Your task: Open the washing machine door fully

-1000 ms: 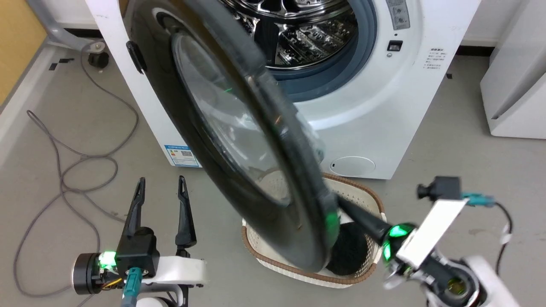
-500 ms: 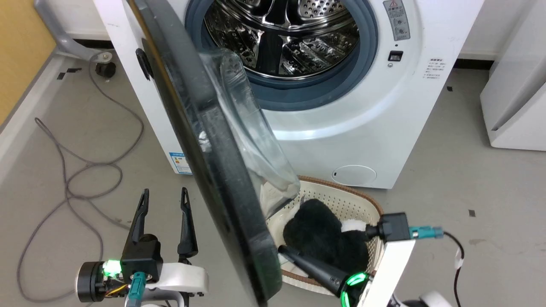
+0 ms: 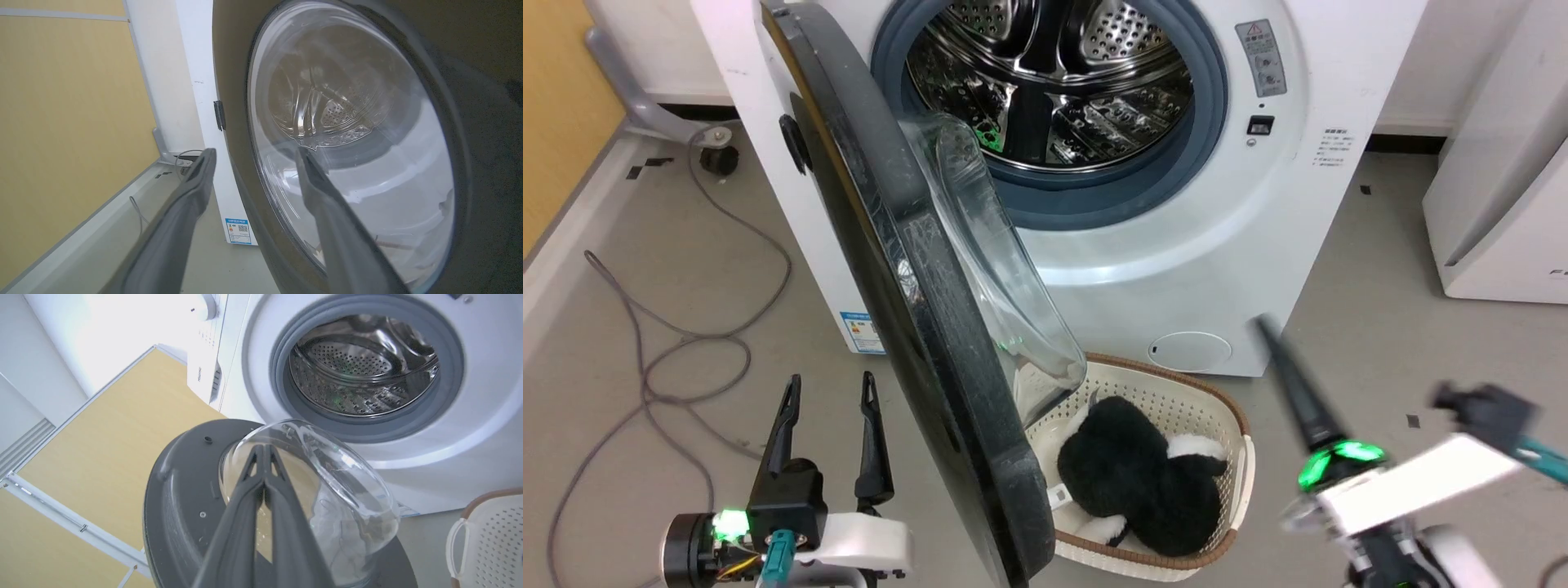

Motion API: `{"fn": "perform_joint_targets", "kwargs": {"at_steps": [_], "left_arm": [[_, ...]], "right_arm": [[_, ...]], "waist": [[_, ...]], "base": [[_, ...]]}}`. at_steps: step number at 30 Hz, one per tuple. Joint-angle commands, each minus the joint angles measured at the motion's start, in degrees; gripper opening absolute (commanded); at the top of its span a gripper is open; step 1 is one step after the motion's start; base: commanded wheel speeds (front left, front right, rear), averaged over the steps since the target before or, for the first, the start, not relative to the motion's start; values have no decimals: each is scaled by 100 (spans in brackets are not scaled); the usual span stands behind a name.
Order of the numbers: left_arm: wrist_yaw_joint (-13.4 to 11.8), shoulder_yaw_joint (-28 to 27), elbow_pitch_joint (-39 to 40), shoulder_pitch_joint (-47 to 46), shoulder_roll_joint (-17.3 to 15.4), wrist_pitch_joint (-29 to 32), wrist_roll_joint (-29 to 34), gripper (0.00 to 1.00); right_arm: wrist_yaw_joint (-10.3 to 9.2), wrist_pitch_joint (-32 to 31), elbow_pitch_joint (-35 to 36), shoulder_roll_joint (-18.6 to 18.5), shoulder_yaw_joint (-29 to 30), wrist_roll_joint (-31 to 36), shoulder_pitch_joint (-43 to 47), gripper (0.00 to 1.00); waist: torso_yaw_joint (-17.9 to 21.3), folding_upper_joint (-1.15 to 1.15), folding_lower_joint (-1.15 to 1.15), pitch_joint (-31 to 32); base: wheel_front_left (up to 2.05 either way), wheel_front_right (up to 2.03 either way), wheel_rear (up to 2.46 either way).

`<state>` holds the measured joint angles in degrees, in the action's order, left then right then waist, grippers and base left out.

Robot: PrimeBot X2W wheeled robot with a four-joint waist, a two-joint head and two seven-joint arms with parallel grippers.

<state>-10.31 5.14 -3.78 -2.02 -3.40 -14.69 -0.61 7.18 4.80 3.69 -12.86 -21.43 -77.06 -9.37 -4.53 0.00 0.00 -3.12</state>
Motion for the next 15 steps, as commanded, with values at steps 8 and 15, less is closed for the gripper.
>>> {"fn": "perform_joint_targets", "kwargs": {"at_steps": [8, 15], "left_arm": [[8, -39, 31, 157, -69, -30, 7, 100], [-13, -61, 86, 171, -83, -30, 13, 100]], "right_arm": [[31, 1010, -11, -488, 845, 1883, 256, 0], [31, 1018, 463, 219, 2009, 5427, 563, 0]], "waist": [[106, 0, 0, 97], [198, 0, 0, 57]], "base": [[0, 0, 0], [0, 0, 0]]}}
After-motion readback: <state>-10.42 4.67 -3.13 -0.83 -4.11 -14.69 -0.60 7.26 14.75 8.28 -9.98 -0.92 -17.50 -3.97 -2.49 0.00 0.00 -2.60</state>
